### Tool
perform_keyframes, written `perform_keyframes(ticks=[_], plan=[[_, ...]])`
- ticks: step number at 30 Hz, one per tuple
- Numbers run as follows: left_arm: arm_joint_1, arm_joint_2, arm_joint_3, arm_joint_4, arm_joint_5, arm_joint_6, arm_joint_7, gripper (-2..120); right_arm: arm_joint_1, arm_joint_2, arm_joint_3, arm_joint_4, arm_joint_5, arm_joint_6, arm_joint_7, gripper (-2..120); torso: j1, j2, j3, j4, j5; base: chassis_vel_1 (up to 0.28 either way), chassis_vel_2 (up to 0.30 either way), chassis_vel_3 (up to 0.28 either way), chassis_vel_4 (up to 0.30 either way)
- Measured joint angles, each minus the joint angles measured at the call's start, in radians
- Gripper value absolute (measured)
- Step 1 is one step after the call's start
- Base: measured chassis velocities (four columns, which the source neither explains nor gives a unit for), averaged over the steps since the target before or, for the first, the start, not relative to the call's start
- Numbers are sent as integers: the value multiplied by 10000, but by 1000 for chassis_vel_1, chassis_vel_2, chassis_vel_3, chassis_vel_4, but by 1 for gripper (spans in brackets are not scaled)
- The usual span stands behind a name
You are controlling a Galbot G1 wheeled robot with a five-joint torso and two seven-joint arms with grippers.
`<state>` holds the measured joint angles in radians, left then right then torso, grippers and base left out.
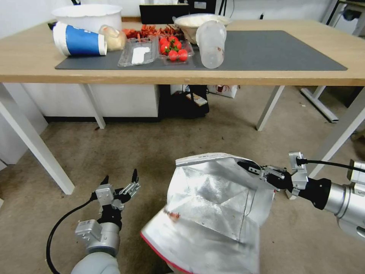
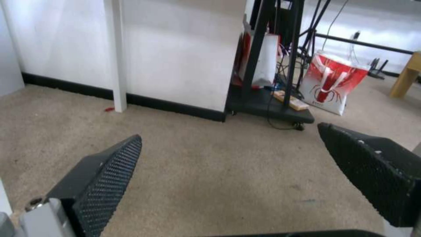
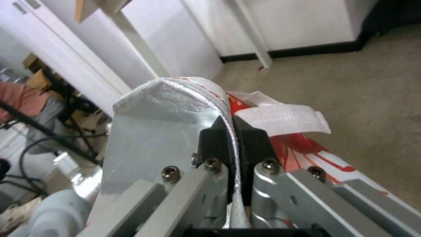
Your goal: Pick up the food delivery bag from the floor and place it on the table.
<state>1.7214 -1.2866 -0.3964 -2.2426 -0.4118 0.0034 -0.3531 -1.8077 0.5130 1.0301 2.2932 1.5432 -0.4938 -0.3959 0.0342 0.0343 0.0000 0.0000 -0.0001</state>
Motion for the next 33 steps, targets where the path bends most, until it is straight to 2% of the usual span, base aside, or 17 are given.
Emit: perform_keyframes(ticks=[9,33], plan=[[-80,-19,-29,53,-10,53,6,100,26,-516,40,-170,89,-28,-602,0,0,0,0,0,0,0,0,0,0],[-111,33,27,-36,-185,153,-239,100,26,-344,-591,-209,-749,243,-1156,0,0,0,0,1,1,0,0,0,0]])
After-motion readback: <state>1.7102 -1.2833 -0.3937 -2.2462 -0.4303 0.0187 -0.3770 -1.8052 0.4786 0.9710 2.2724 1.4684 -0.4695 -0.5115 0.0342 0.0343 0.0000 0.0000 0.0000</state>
